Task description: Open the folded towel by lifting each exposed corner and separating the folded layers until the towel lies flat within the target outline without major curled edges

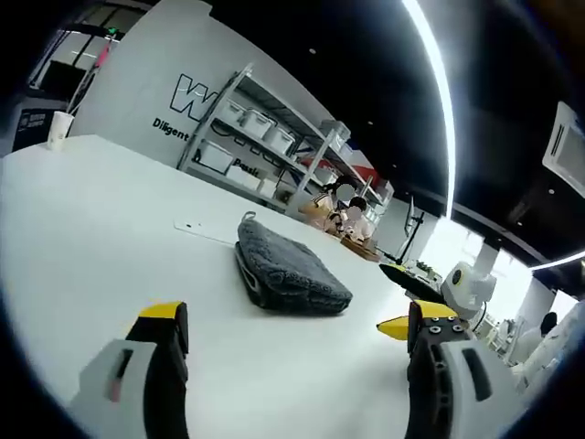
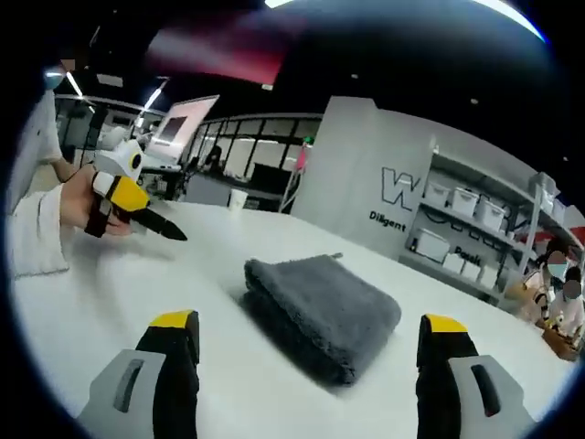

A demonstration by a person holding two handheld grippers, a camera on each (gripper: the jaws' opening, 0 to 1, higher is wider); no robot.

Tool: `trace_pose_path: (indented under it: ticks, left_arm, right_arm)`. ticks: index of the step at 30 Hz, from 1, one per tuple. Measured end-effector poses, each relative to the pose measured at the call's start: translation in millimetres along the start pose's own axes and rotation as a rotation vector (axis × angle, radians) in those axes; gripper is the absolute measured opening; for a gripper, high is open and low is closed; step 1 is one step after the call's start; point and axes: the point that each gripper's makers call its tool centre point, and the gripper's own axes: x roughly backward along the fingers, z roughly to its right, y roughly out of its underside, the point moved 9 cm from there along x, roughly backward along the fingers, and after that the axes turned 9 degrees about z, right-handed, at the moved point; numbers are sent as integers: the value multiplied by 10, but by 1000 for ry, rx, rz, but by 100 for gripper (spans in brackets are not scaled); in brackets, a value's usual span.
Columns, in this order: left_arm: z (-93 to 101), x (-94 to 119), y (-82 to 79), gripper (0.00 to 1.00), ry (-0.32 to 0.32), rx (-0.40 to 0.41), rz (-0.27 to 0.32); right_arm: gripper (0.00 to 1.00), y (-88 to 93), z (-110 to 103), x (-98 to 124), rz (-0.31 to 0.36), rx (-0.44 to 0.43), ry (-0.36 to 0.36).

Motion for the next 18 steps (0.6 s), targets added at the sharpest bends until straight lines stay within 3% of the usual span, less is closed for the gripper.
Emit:
trace_pose_path:
  ticks: [3, 7, 11, 15, 18]
  left_arm:
    - [-3, 9, -21, 99, 2, -3, 5]
    - [-14, 19, -35, 99, 1, -3, 8]
    - [-23, 36, -48, 99, -4, -3, 13]
    - [-21, 44, -49, 98, -3, 0, 16]
    - [-23, 53, -50, 98, -7, 1, 17]
  right_arm:
    - [97, -42, -196, -102, 26, 75, -4]
    - [84, -72, -373, -214, 61, 82, 3]
    - [81, -80, -505, -325, 88, 122, 17]
    - [68, -77, -598, -409, 144, 193, 47]
    - [65, -51, -659, -464, 143, 202, 50]
